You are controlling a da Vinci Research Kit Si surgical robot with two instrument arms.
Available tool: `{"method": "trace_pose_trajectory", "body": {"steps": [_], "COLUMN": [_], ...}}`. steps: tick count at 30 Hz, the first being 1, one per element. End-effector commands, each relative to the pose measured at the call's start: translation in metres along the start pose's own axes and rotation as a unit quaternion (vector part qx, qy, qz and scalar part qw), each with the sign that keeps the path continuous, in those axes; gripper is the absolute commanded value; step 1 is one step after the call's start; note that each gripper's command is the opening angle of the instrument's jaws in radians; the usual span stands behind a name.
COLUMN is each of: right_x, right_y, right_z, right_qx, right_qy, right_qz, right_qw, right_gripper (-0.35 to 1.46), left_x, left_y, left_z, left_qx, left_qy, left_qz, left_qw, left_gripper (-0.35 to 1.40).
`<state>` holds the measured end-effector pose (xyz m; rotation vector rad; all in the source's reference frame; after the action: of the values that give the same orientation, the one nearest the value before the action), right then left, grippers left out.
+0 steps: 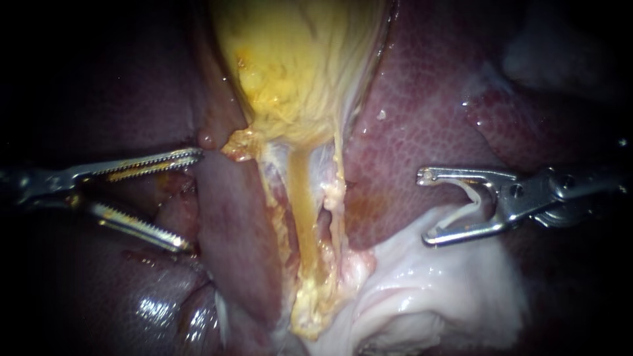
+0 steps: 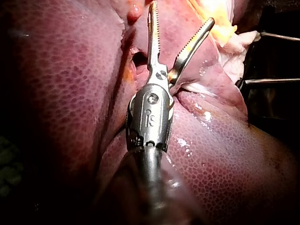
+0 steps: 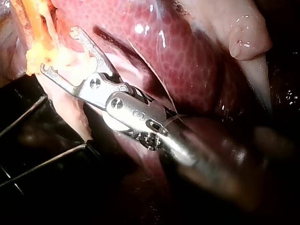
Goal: Grabbing gallbladder
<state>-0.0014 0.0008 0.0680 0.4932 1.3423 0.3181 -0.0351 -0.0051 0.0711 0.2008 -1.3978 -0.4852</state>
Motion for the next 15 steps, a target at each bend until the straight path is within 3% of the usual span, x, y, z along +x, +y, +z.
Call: {"method": "trace_pose_trajectory", "body": {"steps": [1,5,12,15], "right_x": [0.0000,0.0000,0.0000,0.0000], "right_y": [0.0000,0.0000,0.0000,0.0000], "right_z": [0.0000,0.0001,0.0001,0.0001], "right_qx": [0.000,0.000,0.000,0.000], "right_qy": [0.000,0.000,0.000,0.000], "right_qz": [0.000,0.000,0.000,0.000], "right_qw": [1.0000,1.0000,1.0000,1.0000], "right_gripper": [0.60,0.60,0.60,0.60], "left_x": [0.0000,-0.0002,-0.0004,-0.0006], "left_y": [0.0000,0.0004,0.0015,0.0019], "left_z": [0.0000,0.0002,0.0017,0.0026], "left_qx": [0.000,-0.001,-0.030,-0.034], "left_qy": [0.000,-0.003,-0.008,-0.011], "left_qz": [0.000,0.002,-0.057,-0.066], "left_qw": [1.0000,1.0000,0.9979,0.9971], "left_gripper": [0.84,0.83,0.74,0.73]}}
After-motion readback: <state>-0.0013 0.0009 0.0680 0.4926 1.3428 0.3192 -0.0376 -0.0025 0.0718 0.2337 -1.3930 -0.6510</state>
